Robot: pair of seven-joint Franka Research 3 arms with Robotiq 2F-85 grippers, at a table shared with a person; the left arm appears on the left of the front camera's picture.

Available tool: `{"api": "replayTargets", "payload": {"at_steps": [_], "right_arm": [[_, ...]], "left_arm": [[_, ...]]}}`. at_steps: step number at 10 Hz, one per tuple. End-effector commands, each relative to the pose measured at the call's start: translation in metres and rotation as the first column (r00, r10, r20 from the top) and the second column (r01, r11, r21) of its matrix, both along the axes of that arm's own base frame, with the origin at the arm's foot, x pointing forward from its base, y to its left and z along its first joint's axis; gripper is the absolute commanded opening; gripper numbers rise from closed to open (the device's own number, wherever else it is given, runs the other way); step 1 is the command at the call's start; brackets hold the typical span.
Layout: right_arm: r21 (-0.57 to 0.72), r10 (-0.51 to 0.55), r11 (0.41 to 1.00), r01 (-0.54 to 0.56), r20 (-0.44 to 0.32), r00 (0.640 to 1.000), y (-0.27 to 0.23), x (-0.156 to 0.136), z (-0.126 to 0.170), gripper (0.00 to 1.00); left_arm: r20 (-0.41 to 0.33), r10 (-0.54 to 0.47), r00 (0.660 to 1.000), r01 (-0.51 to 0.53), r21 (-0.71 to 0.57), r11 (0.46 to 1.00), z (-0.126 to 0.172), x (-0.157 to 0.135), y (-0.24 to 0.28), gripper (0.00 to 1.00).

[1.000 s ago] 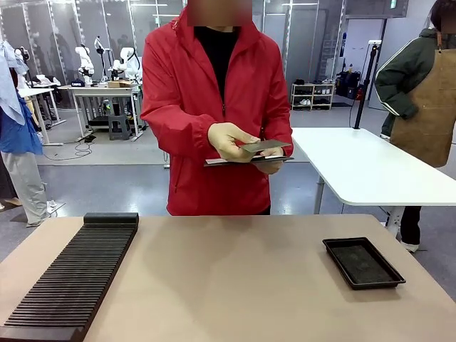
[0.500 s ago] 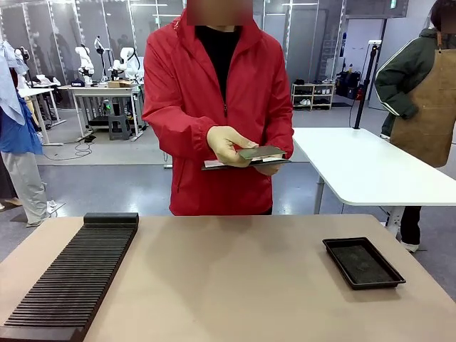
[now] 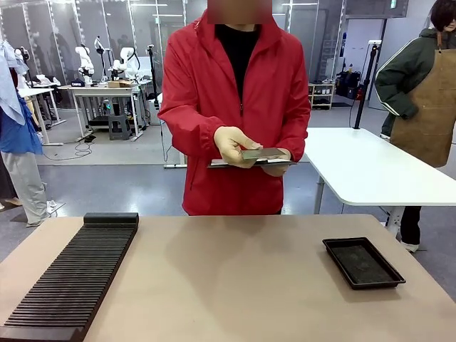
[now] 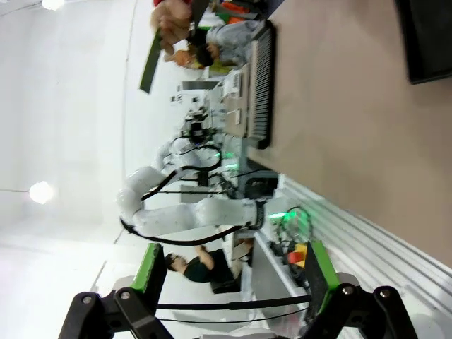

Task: Inspect the PCB.
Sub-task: Pick up the Blank PCB that the human is holding.

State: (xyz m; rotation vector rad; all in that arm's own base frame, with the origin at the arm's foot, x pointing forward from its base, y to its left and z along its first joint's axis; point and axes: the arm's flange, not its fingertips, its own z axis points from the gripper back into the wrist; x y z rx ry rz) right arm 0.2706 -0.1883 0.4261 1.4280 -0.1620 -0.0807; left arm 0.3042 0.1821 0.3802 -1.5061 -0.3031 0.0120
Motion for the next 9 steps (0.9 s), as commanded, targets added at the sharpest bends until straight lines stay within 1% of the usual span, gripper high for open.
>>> {"api": "replayTargets", "payload": {"at_steps": [1,3,4,5,7,9], "right_arm": [[0.027,0.035,0.999,-0.033,-0.081,0.996,0.034,0.022,0.036,1.00],[0.081,0.100,0.993,-0.091,-0.121,0.988,0.082,0.045,0.060,1.00],[0.123,0.144,0.985,-0.124,-0.164,0.976,0.102,0.055,0.070,1.00],[0.144,0.160,0.981,-0.132,-0.203,0.966,0.123,0.065,0.079,1.00],[0.153,0.185,0.977,-0.151,-0.240,0.953,0.160,0.085,0.094,1.00],[0.147,0.202,0.975,-0.165,-0.294,0.934,0.188,0.101,0.100,1.00]], "left_arm": [[-0.006,0.002,1.000,-0.001,0.002,1.000,0.002,0.000,0.002,1.00],[-0.006,0.002,1.000,-0.001,0.002,1.000,0.002,0.000,0.002,1.00],[-0.006,0.002,1.000,-0.001,0.002,1.000,0.002,0.000,0.002,1.00],[-0.006,0.002,1.000,-0.001,0.002,1.000,0.002,0.000,0.002,1.00],[-0.006,0.002,1.000,-0.001,0.002,1.000,0.002,0.000,0.002,1.00],[-0.006,0.002,1.000,-0.001,0.002,1.000,0.002,0.000,0.002,1.00]]}}
